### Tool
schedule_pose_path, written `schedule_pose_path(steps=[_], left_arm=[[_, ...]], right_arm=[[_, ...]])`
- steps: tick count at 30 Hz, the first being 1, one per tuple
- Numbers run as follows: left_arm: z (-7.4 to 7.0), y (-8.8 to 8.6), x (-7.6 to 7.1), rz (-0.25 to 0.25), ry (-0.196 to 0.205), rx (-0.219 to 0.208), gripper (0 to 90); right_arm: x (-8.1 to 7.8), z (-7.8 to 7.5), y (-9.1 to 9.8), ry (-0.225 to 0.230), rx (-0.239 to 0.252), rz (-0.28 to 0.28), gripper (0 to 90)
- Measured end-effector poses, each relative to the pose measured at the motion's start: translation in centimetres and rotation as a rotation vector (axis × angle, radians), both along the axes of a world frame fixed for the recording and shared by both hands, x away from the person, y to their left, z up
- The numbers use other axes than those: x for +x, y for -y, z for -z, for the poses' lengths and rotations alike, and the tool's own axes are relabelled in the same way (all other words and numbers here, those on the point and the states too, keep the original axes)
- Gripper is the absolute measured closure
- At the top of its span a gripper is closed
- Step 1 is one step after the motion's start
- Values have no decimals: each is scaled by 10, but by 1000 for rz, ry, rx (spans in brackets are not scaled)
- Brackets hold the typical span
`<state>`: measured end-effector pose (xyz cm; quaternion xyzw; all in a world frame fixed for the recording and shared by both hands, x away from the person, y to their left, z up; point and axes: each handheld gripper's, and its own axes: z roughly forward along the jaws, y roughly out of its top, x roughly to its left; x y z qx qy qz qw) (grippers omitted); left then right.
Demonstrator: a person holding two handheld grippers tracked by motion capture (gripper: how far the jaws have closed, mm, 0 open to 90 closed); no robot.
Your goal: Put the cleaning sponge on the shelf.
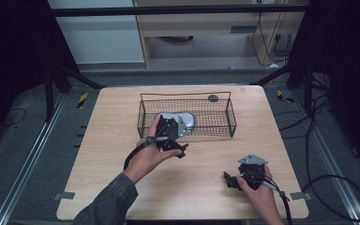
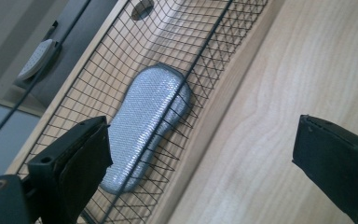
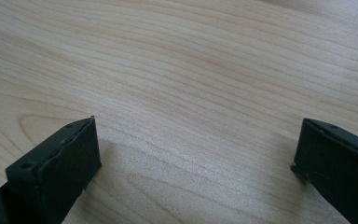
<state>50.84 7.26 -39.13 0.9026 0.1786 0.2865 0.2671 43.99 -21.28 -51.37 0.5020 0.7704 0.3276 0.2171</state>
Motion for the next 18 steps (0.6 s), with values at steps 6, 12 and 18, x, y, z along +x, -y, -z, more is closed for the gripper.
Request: schedule_pose_path(steps=[6,12,18], left_arm=[[6,-8,-17,-2,-15,-14,33],[13,-17,-27,-15,-34,-44,33],[21,-30,-32,-37,-48,-63,33]], right_arm=[[0,0,0,0,0,2,4],[0,0,0,0,0,2,4],[0,0,0,0,0,2,4]])
